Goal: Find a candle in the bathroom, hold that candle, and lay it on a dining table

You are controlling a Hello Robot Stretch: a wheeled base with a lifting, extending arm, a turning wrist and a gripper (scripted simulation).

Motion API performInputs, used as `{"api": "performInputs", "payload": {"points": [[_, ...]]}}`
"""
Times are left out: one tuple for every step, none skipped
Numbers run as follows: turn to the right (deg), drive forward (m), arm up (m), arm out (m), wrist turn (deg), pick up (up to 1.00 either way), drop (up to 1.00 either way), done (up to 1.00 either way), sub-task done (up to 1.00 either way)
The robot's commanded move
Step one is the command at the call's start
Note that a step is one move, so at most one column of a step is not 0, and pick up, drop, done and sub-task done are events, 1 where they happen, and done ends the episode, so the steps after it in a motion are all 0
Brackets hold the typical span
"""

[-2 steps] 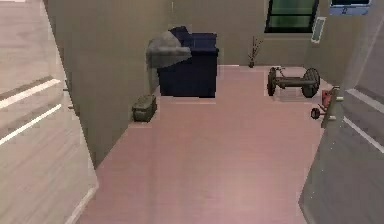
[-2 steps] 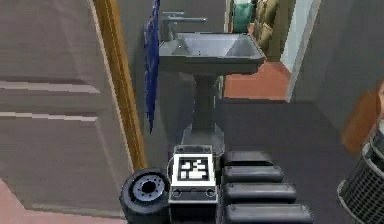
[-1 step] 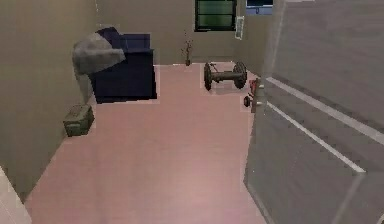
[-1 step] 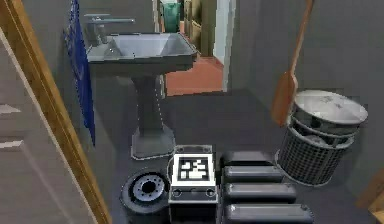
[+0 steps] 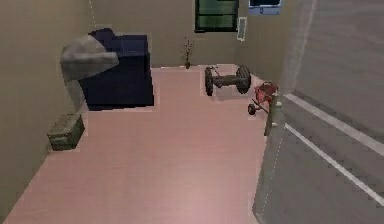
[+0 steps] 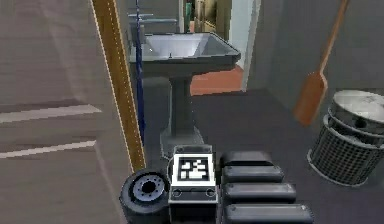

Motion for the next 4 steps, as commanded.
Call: {"api": "performInputs", "payload": {"points": [[-6.0,0.0,0.0,0.0,0.0,0.0,0.0,0.0,0.0],[0.0,1.0,0.0,0.0,0.0,0.0,0.0,0.0,0.0],[-6.0,0.0,0.0,0.0,0.0,0.0,0.0,0.0,0.0],[0.0,0.3,0.0,0.0,0.0,0.0,0.0,0.0,0.0]]}}
